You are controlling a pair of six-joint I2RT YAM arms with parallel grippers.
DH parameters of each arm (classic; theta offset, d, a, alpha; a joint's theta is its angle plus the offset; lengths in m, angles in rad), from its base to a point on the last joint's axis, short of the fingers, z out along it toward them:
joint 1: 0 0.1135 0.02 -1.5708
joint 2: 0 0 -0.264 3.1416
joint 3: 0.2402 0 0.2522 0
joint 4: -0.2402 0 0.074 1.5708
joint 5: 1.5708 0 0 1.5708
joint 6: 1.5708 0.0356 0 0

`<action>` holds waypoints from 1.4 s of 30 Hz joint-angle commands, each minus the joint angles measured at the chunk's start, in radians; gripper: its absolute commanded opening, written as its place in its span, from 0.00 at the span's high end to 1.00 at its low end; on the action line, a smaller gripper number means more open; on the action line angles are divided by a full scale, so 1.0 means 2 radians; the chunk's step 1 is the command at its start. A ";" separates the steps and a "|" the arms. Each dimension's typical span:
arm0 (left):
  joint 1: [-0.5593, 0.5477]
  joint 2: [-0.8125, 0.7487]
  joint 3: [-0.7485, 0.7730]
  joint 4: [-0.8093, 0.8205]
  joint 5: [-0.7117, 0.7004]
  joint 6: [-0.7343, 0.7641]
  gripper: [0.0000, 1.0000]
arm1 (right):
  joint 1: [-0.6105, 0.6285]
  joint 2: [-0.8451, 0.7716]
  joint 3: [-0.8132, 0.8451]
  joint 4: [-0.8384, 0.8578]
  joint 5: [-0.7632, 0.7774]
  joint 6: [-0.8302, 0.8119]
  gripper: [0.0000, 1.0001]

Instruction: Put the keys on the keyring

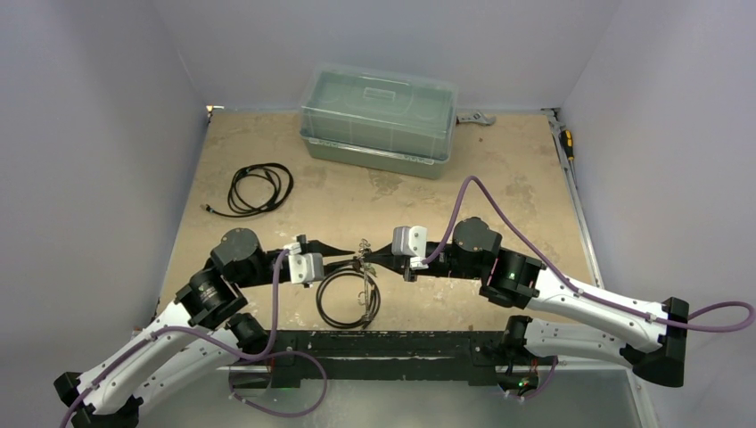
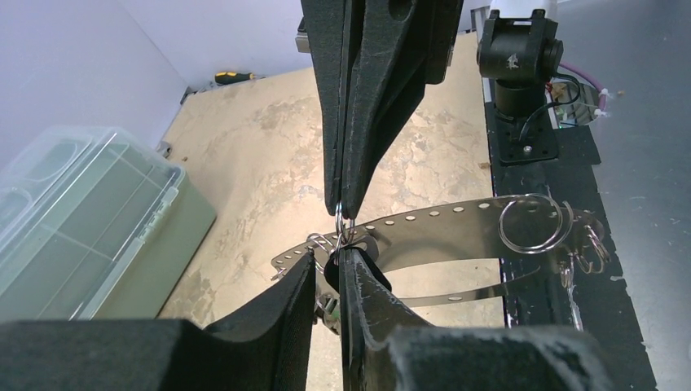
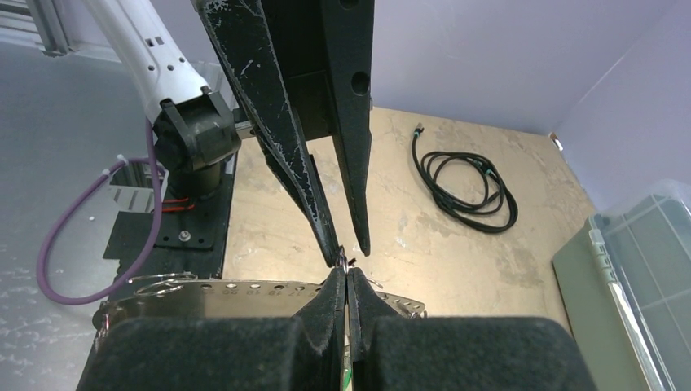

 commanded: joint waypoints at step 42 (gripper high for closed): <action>-0.001 -0.026 0.000 0.056 -0.023 -0.037 0.27 | 0.000 -0.032 -0.009 0.046 0.008 0.006 1.00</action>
